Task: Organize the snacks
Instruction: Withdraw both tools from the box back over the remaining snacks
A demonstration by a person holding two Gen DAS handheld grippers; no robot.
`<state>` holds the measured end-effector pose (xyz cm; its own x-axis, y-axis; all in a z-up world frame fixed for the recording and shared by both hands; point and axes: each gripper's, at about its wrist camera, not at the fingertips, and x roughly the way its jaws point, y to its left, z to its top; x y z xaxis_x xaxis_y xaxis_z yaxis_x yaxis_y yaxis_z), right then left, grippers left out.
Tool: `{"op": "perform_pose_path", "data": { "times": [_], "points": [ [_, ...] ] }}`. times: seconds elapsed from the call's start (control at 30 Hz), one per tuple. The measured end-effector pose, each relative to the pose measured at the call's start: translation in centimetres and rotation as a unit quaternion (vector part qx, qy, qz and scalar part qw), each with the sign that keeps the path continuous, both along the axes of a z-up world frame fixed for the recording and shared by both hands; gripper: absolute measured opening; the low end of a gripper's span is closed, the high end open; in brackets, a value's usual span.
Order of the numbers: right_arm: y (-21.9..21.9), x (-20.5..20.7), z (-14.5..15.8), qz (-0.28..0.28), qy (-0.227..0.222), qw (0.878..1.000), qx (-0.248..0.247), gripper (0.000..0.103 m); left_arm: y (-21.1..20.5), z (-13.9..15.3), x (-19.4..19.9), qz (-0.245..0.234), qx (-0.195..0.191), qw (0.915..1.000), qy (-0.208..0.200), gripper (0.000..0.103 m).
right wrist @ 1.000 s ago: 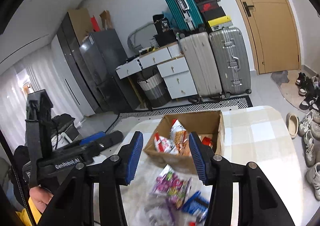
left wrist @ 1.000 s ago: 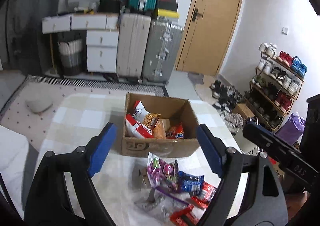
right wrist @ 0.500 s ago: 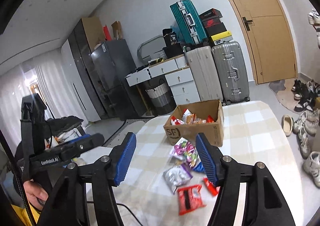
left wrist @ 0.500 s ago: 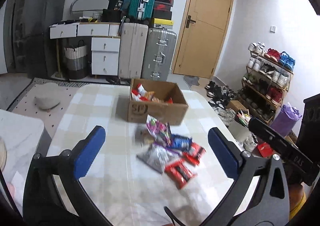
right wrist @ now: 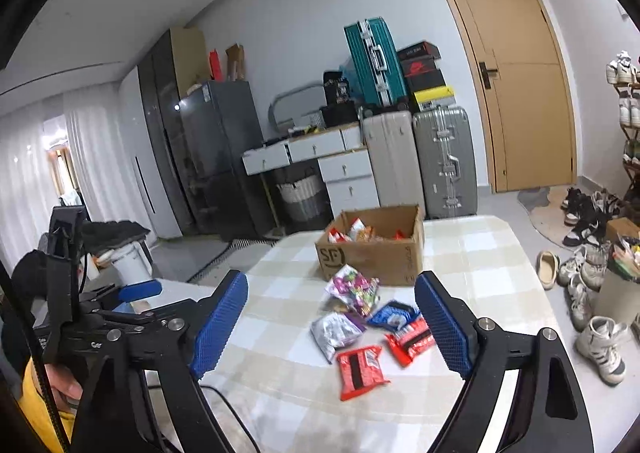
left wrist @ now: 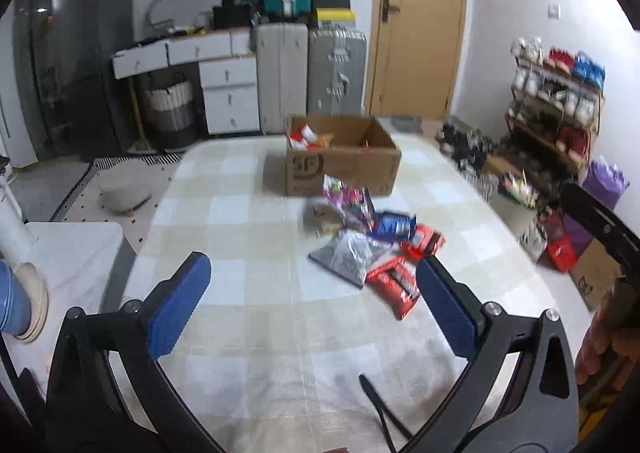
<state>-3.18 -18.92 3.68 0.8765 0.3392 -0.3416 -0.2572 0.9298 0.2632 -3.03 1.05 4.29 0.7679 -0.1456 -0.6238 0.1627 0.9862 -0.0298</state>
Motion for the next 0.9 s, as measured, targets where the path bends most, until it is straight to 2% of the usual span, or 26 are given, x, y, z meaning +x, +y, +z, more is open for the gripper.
{"op": "perform_pose_path", "data": {
  "times": [0.27, 0.6, 0.9],
  "points": [
    [-1.4, 3.5, -3.9, 0.000, 0.054, 0.998, 0.014, 0.087, -2.6, -5.2, 7.7, -0.023, 0.007, 0.9969, 0.074, 0.102],
    [-2.6, 8.1, -6.7, 0.000, 0.086, 0.996, 0.029, 0.087, -3.5, -7.7, 13.2, -0.006, 0.015, 0.9955, 0.094, 0.102],
    [-2.1, 11.0, -8.8, 0.009, 0.109, 0.993, 0.035, 0.087, -4.8, -11.0, 17.0, -0.041, 0.033, 0.9900, 0.131, 0.102]
  ]
}}
